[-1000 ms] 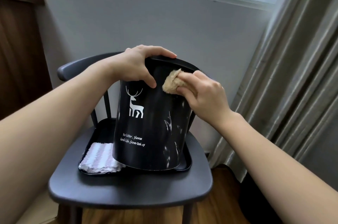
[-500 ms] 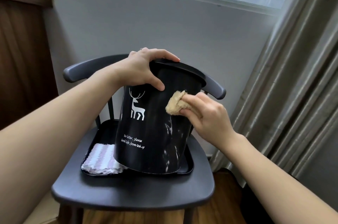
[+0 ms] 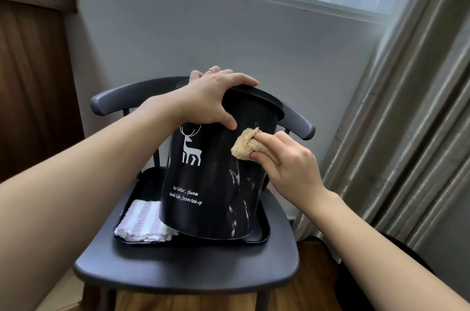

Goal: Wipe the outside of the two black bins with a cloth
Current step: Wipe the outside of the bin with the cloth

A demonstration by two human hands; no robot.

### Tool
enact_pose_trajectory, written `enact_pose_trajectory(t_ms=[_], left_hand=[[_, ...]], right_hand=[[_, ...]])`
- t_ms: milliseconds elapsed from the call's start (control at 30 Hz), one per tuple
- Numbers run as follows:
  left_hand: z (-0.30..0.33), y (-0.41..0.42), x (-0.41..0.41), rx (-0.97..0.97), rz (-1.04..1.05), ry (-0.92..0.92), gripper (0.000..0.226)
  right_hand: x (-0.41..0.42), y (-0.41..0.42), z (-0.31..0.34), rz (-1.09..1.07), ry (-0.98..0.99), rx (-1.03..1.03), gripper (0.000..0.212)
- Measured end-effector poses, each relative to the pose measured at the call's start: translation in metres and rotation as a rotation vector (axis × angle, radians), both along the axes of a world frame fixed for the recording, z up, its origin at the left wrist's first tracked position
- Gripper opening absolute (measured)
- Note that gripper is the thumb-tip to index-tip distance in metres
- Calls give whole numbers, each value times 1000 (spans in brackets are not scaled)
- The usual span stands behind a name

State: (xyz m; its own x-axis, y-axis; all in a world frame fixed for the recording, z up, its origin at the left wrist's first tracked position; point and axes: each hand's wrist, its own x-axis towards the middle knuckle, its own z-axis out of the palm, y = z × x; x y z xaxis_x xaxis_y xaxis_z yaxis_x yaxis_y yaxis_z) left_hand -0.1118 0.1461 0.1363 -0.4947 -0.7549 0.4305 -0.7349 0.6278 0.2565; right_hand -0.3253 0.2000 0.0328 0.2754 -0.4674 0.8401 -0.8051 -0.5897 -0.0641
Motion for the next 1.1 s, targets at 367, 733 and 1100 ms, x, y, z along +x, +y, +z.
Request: enact_pose_trajectory(t_ms=[367, 733, 1100], left_hand=[[-2, -7, 8, 76, -18, 154, 87], [-1, -12, 13, 162, 31, 181, 86], [-1, -14, 16, 215, 34, 206, 87]], right_hand=[[3, -1, 5, 23, 14, 21, 39], [9, 0, -6, 18, 176, -83, 27], [-4, 20, -49, 201, 393, -33, 27]])
